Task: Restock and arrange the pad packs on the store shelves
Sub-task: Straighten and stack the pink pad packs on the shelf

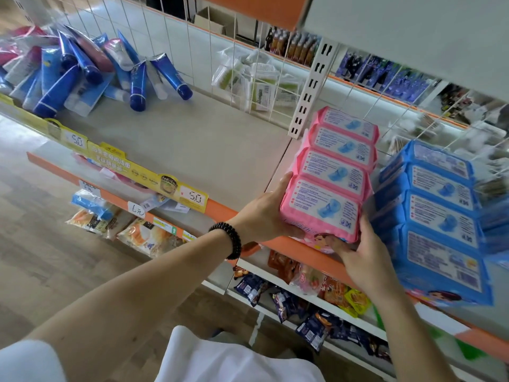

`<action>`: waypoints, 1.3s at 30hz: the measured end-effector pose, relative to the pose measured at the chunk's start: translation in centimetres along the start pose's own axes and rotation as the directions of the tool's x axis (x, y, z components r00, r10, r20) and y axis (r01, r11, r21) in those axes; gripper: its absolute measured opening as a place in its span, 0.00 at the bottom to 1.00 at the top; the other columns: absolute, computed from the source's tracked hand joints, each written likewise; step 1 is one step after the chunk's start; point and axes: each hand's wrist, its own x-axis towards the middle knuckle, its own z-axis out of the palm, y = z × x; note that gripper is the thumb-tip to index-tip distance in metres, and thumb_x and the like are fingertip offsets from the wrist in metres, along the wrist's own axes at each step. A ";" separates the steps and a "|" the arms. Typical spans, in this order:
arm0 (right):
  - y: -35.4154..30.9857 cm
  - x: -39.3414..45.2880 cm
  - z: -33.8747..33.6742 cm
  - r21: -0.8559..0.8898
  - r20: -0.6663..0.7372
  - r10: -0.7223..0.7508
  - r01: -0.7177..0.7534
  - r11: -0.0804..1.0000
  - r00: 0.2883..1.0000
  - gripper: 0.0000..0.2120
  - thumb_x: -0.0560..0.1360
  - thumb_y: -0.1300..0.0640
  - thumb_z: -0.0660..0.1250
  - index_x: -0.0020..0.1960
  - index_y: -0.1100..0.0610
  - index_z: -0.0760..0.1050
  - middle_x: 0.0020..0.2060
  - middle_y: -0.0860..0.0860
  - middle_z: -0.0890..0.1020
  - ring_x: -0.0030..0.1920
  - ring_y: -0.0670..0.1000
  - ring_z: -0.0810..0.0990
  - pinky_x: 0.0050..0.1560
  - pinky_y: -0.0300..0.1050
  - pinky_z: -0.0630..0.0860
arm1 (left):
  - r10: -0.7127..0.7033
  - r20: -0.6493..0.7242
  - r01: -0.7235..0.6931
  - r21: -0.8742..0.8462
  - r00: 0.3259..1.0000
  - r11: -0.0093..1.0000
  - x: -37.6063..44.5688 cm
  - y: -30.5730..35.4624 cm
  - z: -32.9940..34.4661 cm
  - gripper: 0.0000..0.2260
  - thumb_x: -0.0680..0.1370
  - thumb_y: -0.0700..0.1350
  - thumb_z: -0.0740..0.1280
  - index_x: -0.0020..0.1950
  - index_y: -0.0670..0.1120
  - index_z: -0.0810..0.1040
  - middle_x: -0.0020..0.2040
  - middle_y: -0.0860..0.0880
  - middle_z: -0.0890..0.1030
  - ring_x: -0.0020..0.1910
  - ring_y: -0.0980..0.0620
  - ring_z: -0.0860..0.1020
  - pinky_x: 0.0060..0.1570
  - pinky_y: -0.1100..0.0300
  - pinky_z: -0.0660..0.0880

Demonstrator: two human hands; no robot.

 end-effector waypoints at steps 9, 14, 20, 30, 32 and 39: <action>-0.1 0.0 0.0 0.064 -0.025 0.028 -0.026 0.998 0.999 0.44 0.66 0.46 0.78 0.76 0.47 0.60 0.59 0.41 0.76 0.59 0.44 0.73 0.60 0.43 0.68 | 0.014 0.042 -0.013 -0.013 0.999 1.000 0.1 0.3 -1.0 0.55 0.70 0.49 0.80 0.82 0.54 0.40 0.67 0.55 0.74 0.60 0.59 0.70 0.64 0.61 0.66; -0.4 0.0 0.6 0.057 -0.034 0.016 -0.015 0.998 0.999 0.43 0.62 0.38 0.73 0.73 0.48 0.63 0.60 0.43 0.78 0.59 0.43 0.72 0.57 0.40 0.69 | 0.007 0.046 -0.005 -0.027 0.999 1.000 0.8 -0.5 -0.9 0.55 0.70 0.48 0.80 0.82 0.54 0.41 0.61 0.60 0.74 0.60 0.59 0.74 0.64 0.62 0.70; -0.4 0.2 1.1 0.059 -0.063 -0.020 0.024 0.998 0.998 0.37 0.68 0.45 0.75 0.73 0.49 0.63 0.52 0.33 0.75 0.54 0.39 0.73 0.42 0.22 0.68 | 0.014 0.063 -0.012 -0.025 0.998 1.000 1.4 -1.1 -1.1 0.55 0.70 0.43 0.80 0.82 0.53 0.41 0.57 0.64 0.73 0.60 0.61 0.74 0.59 0.73 0.70; -0.2 0.5 0.7 0.092 -0.026 -0.011 0.013 0.996 1.000 0.36 0.71 0.51 0.77 0.74 0.48 0.64 0.55 0.39 0.77 0.59 0.47 0.77 0.61 0.42 0.71 | 0.056 0.023 -0.056 -0.007 0.998 0.998 0.8 -0.9 -0.9 0.54 0.69 0.44 0.81 0.82 0.53 0.44 0.66 0.55 0.76 0.62 0.57 0.76 0.64 0.59 0.74; -0.4 0.0 0.8 0.085 -0.043 -0.003 0.006 0.996 0.999 0.36 0.71 0.51 0.76 0.74 0.48 0.63 0.58 0.42 0.78 0.57 0.46 0.78 0.60 0.42 0.70 | 0.061 0.009 -0.061 0.005 0.998 0.998 0.4 -0.8 -1.0 0.52 0.69 0.45 0.80 0.81 0.54 0.47 0.64 0.56 0.76 0.62 0.55 0.76 0.63 0.58 0.73; -0.3 -3.5 1.0 0.081 -0.055 0.026 -0.021 0.996 0.998 0.50 0.73 0.42 0.72 0.81 0.49 0.43 0.75 0.46 0.68 0.72 0.49 0.69 0.70 0.54 0.68 | -0.033 -0.104 0.033 0.000 0.994 0.999 -3.6 -1.1 -0.6 0.46 0.74 0.54 0.75 0.82 0.52 0.49 0.78 0.50 0.65 0.76 0.49 0.65 0.73 0.42 0.66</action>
